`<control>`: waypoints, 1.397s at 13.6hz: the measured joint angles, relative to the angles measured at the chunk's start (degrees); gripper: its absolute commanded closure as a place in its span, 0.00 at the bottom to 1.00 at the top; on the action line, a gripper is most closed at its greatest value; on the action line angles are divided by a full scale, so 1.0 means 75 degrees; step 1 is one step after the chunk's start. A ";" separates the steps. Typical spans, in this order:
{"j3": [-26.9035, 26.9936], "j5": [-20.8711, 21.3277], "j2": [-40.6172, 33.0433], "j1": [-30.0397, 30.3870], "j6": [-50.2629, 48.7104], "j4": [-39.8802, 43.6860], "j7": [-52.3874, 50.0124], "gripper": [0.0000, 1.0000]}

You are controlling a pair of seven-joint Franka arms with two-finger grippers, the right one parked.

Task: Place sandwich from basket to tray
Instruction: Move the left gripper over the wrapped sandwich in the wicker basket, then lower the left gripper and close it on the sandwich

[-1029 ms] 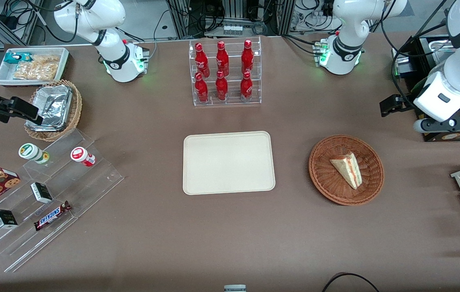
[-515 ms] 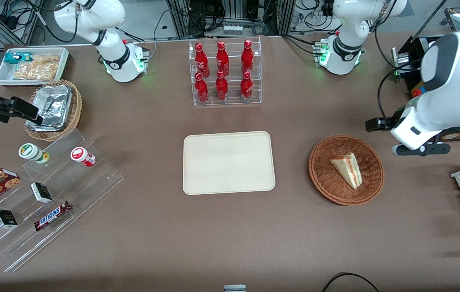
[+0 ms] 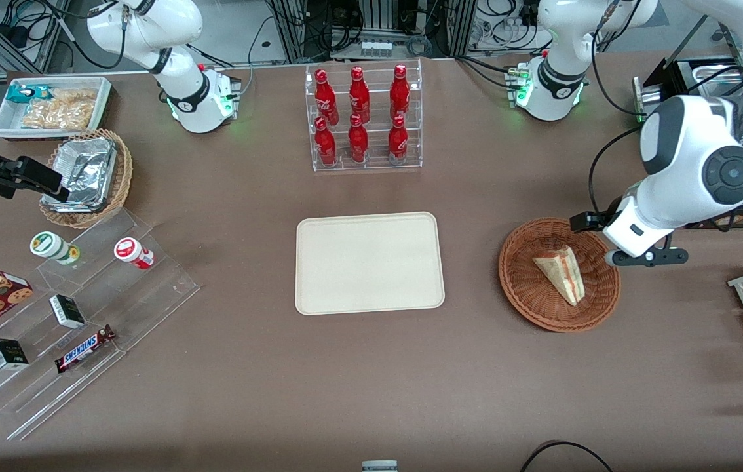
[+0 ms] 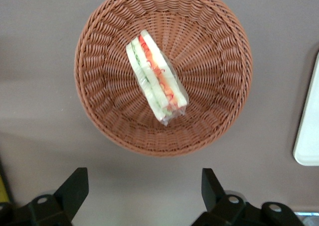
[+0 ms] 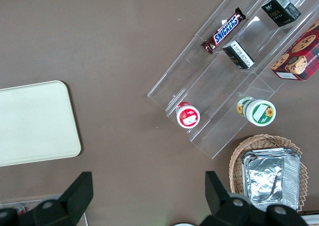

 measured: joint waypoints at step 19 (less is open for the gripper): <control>-0.0066 -0.0009 0.0373 -0.0017 0.3847 -0.1920 -0.5068 0.00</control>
